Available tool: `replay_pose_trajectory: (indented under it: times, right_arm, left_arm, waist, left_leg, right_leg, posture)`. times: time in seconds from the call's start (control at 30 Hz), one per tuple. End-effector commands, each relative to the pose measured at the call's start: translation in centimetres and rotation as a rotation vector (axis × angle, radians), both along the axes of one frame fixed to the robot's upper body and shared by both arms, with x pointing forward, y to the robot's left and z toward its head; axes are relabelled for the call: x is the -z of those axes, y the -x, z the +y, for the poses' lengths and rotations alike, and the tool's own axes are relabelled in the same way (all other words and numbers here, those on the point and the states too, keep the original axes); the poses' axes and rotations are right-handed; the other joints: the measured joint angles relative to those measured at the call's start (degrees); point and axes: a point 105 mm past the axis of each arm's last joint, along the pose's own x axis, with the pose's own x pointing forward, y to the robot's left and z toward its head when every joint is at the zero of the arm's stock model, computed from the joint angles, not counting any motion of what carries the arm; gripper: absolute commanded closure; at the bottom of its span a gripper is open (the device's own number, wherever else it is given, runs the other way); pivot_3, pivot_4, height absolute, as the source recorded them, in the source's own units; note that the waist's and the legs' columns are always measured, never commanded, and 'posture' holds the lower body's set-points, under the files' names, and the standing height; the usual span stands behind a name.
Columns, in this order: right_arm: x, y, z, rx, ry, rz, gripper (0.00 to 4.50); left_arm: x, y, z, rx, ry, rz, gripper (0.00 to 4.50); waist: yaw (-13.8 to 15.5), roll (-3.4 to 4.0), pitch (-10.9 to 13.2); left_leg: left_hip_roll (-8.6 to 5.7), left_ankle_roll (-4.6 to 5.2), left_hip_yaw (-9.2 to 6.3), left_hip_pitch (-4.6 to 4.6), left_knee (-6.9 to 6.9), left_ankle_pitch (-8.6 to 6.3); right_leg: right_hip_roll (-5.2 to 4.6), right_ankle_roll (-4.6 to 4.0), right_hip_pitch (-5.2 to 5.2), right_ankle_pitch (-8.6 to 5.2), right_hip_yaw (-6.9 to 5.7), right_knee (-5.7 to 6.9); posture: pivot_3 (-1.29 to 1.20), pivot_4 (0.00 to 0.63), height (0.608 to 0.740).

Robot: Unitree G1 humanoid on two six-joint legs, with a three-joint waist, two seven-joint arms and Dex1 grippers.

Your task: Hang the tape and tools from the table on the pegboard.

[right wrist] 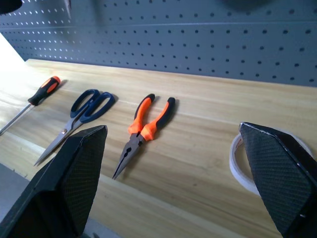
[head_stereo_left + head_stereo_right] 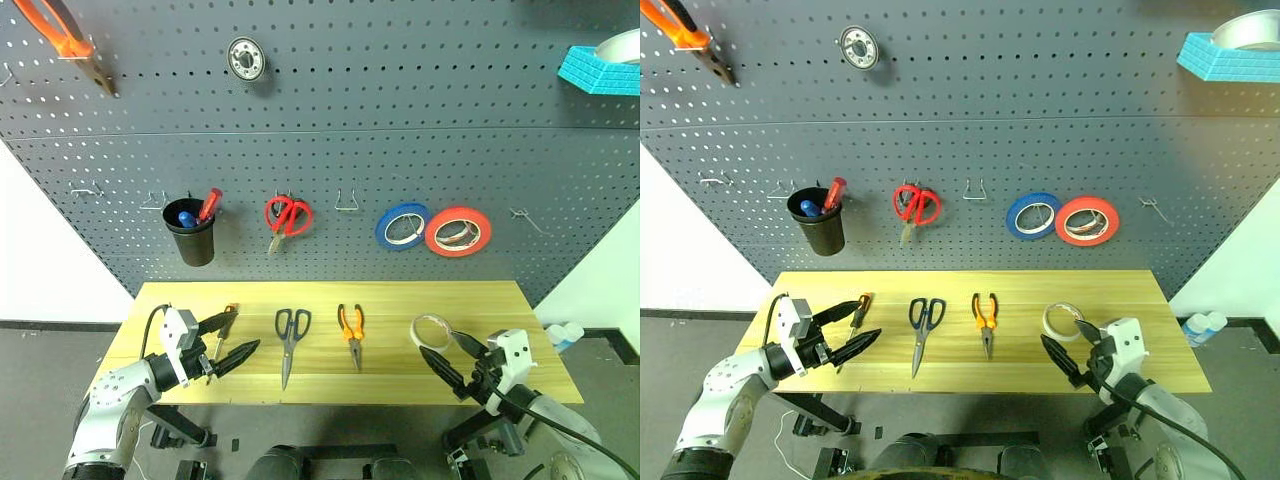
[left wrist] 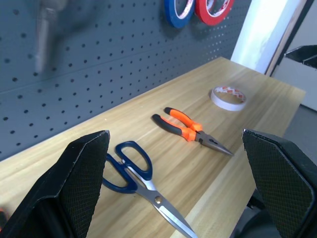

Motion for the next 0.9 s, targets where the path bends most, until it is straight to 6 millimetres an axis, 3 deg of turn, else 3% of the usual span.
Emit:
replay_pose_trajectory:
  times: [0.03, 0.33, 0.7, 0.9]
  right_arm:
    - [-0.7, -0.3, 0.2, -0.008, 0.003, -0.035, 0.03]
    - [-1.3, -1.3, 0.3, 0.017, 0.017, -0.066, 0.03]
    - [-1.8, -3.9, 1.8, 0.052, 0.060, -0.110, 0.03]
    - [-1.5, -4.9, 1.3, 0.154, 0.124, -0.113, 0.03]
  left_arm:
    - [-0.6, -0.1, 0.3, 0.005, -0.009, -0.025, 0.03]
    - [-0.3, -0.1, 0.1, 0.023, -0.008, -0.024, 0.03]
    - [-1.2, -1.8, -4.3, 0.188, -0.051, -0.084, 0.03]
    - [-0.9, -2.3, -4.4, 0.205, -0.079, -0.077, 0.03]
  waist:
    - [0.00, 0.01, 0.00]
    - [0.00, 0.02, 0.00]
    - [0.00, 0.03, -0.02]
    - [-0.49, 0.06, -0.04]
  left_leg:
    - [0.00, 0.00, 0.00, 0.00, 0.00, 0.00]
    - [0.00, -0.01, 0.00, 0.01, 0.05, 0.00]
    - [0.00, -0.01, 0.00, 0.01, 0.05, 0.00]
    - [0.00, -0.02, 0.00, 0.02, 0.03, 0.02]
  right_leg:
    - [0.00, 0.00, 0.00, 0.00, 0.00, 0.00]
    - [0.00, -0.01, 0.03, 0.00, 0.00, 0.02]
    - [0.02, 0.03, 0.02, 0.02, 0.00, 0.02]
    - [0.05, 0.03, -0.02, 0.02, 0.00, 0.08]
  posture:
    - [-0.06, 0.000, 0.717]
    - [-0.06, 0.000, 0.717]
    - [-0.07, 0.000, 0.717]
    - [-0.08, 0.000, 0.717]
